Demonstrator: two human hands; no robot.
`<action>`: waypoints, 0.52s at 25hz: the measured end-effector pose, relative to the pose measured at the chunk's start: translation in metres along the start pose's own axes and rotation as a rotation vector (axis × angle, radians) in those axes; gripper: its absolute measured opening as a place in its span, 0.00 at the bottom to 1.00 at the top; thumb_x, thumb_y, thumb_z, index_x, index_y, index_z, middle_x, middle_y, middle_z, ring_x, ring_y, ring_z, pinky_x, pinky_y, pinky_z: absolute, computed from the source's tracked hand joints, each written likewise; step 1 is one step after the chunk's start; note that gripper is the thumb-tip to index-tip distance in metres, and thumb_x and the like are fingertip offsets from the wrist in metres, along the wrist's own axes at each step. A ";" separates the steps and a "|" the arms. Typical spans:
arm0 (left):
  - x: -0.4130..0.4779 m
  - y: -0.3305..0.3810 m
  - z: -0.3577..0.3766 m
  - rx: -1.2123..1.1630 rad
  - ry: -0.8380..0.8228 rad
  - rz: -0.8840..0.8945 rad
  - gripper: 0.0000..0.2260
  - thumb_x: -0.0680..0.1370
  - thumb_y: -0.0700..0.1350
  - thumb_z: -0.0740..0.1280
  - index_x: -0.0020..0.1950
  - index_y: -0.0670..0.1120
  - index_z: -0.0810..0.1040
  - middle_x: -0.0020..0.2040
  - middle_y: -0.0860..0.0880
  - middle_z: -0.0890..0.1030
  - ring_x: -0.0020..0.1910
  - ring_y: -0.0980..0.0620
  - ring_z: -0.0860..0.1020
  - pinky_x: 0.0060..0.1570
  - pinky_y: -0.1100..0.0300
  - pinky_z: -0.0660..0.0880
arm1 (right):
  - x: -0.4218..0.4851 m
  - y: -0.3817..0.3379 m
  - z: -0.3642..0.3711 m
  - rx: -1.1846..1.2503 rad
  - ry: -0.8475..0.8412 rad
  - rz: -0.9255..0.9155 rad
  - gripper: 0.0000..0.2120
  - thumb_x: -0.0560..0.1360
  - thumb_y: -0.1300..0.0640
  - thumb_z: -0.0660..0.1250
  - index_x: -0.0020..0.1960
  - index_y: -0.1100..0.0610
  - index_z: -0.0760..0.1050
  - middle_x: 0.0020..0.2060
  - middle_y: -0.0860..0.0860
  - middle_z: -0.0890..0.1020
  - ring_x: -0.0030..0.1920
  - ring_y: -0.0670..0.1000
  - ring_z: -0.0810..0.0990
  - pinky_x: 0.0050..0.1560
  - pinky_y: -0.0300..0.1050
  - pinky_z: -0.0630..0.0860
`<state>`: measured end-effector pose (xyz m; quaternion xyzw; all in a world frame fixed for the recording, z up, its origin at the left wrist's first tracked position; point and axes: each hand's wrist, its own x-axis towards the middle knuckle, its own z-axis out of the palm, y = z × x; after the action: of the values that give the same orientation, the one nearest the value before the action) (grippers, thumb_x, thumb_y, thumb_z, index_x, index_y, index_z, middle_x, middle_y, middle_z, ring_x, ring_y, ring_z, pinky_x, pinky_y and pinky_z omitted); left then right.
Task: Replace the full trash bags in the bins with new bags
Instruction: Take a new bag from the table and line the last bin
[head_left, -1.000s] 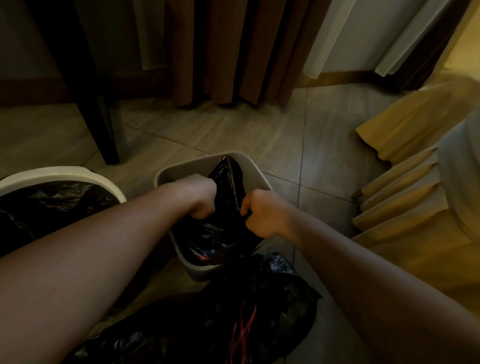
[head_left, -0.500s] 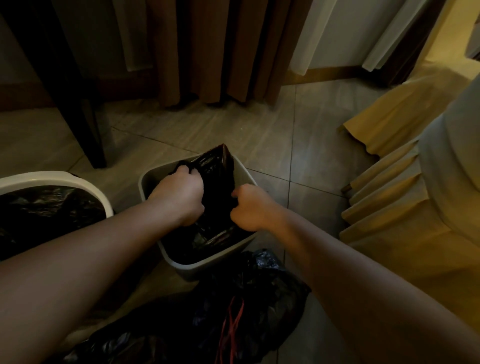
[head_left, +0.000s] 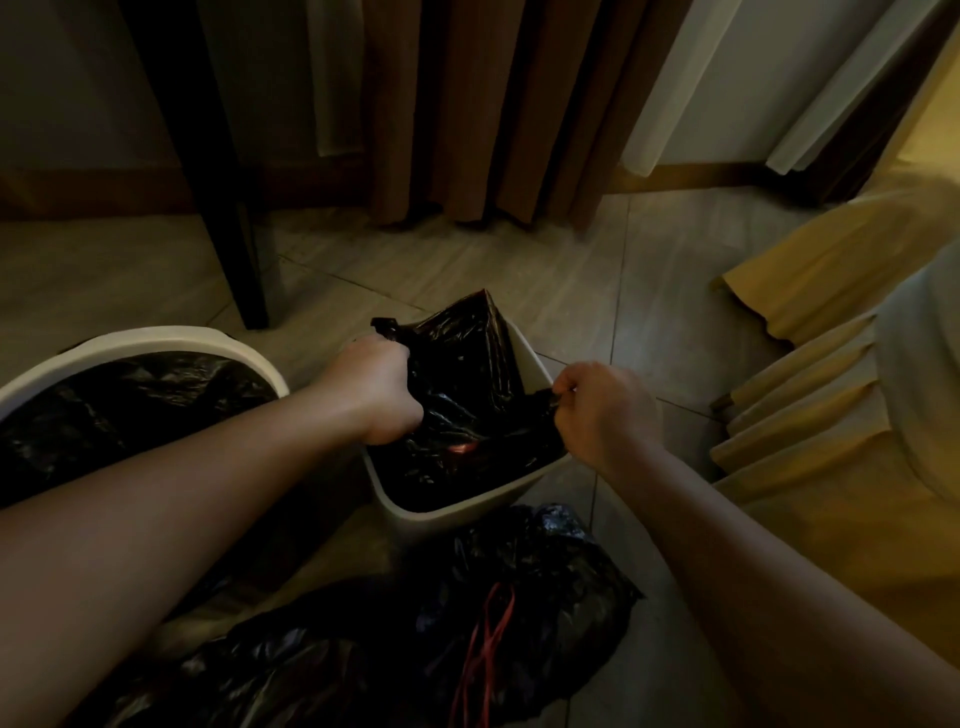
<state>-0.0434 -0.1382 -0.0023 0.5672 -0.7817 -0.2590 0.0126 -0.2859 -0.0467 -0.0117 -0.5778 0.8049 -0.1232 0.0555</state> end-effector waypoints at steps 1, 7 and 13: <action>-0.005 -0.002 -0.001 -0.015 -0.028 0.007 0.36 0.70 0.46 0.79 0.76 0.44 0.71 0.74 0.43 0.70 0.69 0.43 0.74 0.56 0.58 0.75 | -0.003 0.002 -0.001 -0.012 0.013 -0.020 0.09 0.77 0.60 0.69 0.53 0.50 0.85 0.46 0.48 0.82 0.45 0.51 0.80 0.42 0.48 0.80; -0.054 -0.013 0.017 -0.261 -0.096 0.086 0.43 0.69 0.43 0.80 0.80 0.57 0.65 0.75 0.50 0.59 0.62 0.50 0.74 0.48 0.72 0.74 | -0.021 0.020 0.001 0.139 0.015 -0.043 0.15 0.72 0.69 0.68 0.41 0.49 0.82 0.46 0.46 0.78 0.49 0.47 0.76 0.48 0.37 0.68; -0.084 -0.025 0.036 -0.281 0.065 0.036 0.15 0.72 0.47 0.78 0.54 0.59 0.79 0.54 0.56 0.71 0.49 0.58 0.74 0.42 0.70 0.67 | -0.042 0.033 0.023 0.246 -0.048 0.176 0.18 0.79 0.63 0.66 0.68 0.58 0.79 0.60 0.53 0.78 0.63 0.52 0.75 0.58 0.31 0.64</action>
<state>-0.0029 -0.0545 -0.0208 0.5537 -0.7470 -0.3472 0.1221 -0.2968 0.0002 -0.0450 -0.4968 0.8297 -0.2017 0.1554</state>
